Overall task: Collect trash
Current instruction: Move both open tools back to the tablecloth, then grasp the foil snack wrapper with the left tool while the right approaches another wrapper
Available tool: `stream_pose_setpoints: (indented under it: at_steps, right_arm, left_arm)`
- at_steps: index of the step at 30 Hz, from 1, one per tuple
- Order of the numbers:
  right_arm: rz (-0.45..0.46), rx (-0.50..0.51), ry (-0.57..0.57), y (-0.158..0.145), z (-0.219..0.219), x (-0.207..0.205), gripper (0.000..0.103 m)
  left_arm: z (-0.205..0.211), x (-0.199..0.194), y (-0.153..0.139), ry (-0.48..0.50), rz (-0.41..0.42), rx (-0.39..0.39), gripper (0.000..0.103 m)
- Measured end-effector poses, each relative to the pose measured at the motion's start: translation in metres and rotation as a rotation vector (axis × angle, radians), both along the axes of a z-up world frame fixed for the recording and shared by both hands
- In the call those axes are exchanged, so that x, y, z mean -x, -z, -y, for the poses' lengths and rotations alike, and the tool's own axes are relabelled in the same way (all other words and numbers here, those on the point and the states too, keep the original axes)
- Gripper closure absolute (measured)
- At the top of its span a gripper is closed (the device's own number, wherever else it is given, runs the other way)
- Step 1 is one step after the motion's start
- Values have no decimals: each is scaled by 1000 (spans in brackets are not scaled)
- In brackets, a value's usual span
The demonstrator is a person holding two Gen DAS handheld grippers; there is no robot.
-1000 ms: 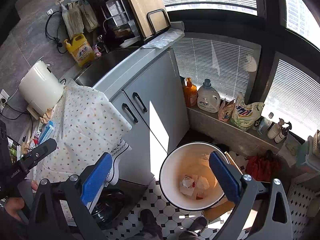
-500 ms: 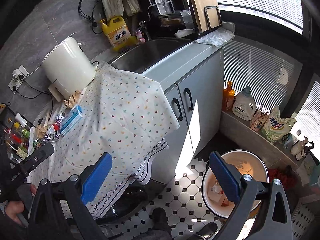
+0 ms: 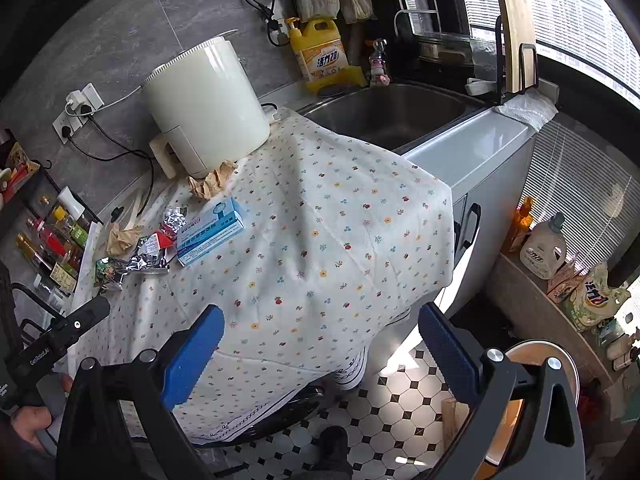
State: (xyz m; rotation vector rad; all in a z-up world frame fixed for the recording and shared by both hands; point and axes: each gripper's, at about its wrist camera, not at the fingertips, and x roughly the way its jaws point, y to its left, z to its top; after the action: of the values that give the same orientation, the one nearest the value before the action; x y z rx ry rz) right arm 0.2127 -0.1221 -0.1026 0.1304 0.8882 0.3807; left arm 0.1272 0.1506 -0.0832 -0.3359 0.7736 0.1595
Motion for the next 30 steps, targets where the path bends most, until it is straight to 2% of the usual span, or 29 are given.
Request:
stream_pose_setpoints:
  at_steps: [9, 18, 23, 30]
  right_arm:
    - [30, 20, -60, -2, -67, -11, 8]
    - [68, 38, -103, -2, -122, -19, 8]
    - [25, 6, -166, 3, -147, -26, 8]
    - [-3, 22, -238, 7, -178, -36, 8]
  left_arm:
    - [-68, 16, 5, -107, 8, 1, 6]
    - [-130, 12, 14, -172, 18, 4, 6]
    - [-162, 3, 20, -189, 7, -2, 6]
    - [-197, -20, 35, -190, -20, 10, 7]
